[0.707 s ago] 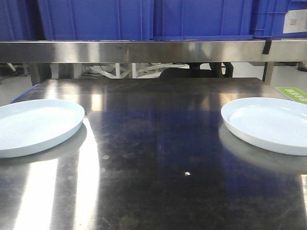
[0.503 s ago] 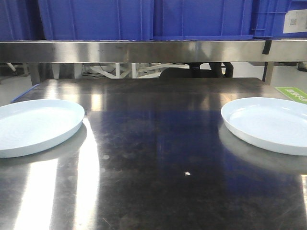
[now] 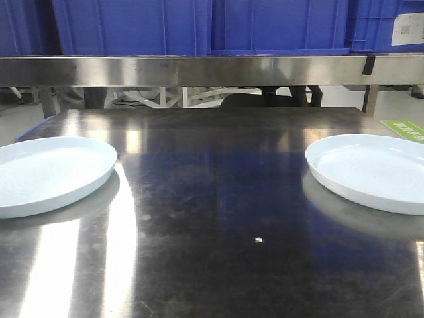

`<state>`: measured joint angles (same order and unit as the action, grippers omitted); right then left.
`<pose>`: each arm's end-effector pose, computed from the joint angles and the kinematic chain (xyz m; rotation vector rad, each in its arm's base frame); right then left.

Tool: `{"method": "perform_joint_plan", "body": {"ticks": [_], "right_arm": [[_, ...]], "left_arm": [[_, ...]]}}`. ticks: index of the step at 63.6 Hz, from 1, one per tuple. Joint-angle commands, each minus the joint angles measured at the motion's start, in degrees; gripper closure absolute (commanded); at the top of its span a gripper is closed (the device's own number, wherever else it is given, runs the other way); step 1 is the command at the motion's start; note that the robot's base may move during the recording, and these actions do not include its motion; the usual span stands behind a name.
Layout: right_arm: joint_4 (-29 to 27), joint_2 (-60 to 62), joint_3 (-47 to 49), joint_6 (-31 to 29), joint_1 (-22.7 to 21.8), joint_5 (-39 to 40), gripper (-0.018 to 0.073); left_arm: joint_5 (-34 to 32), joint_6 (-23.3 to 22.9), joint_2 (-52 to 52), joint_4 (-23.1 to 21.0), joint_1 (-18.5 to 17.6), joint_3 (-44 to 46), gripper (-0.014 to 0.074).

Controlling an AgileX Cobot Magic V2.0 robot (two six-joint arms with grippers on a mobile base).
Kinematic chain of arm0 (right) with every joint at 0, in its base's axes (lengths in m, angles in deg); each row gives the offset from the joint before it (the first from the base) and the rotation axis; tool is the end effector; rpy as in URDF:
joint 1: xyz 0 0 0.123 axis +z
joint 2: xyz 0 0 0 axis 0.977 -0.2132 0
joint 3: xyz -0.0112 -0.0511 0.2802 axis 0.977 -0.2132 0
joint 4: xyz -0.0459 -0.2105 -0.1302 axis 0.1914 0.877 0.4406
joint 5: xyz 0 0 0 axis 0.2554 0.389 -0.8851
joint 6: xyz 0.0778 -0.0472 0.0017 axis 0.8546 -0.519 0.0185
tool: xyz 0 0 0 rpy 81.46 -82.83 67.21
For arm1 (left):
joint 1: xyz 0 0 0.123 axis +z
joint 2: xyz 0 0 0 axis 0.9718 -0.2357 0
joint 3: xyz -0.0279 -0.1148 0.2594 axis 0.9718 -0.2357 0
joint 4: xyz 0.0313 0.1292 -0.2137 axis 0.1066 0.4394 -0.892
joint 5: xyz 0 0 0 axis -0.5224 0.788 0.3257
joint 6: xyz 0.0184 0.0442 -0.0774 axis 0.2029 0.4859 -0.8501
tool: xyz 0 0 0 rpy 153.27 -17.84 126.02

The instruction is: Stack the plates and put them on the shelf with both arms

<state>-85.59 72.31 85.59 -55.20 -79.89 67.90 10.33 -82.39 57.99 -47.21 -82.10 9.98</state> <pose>0.0567 -0.0014 0.1953 0.0957 1.5955 0.0470 0.0561 -0.0057 0.2051 0.1310 1.5459 -0.0268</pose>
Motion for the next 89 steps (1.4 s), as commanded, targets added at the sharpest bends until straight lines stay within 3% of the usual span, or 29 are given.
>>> {"method": "perform_joint_plan", "body": {"ticks": [1, 53, 77, 89], "right_arm": [[0.54, 1.01, -0.06, 0.0, -0.19, 5.09, 0.051], [0.54, 1.01, -0.06, 0.0, -0.19, 5.09, 0.051], [0.54, 1.01, -0.06, 0.0, -0.19, 5.09, 0.051], [0.54, 1.01, -0.06, 0.0, -0.19, 5.09, 0.051]], "left_arm": [[-5.19, -0.26, 1.3, -0.35, 0.06, -0.24, 0.0516], [-4.31, -0.26, 1.0, -0.59, 0.06, 4.02, 0.0516], [3.94, -0.26, 0.49, -0.59, 0.06, 9.09, 0.0508], [5.4, -0.37, -4.53, -3.52, 0.06, 12.75, 0.0509]]}}
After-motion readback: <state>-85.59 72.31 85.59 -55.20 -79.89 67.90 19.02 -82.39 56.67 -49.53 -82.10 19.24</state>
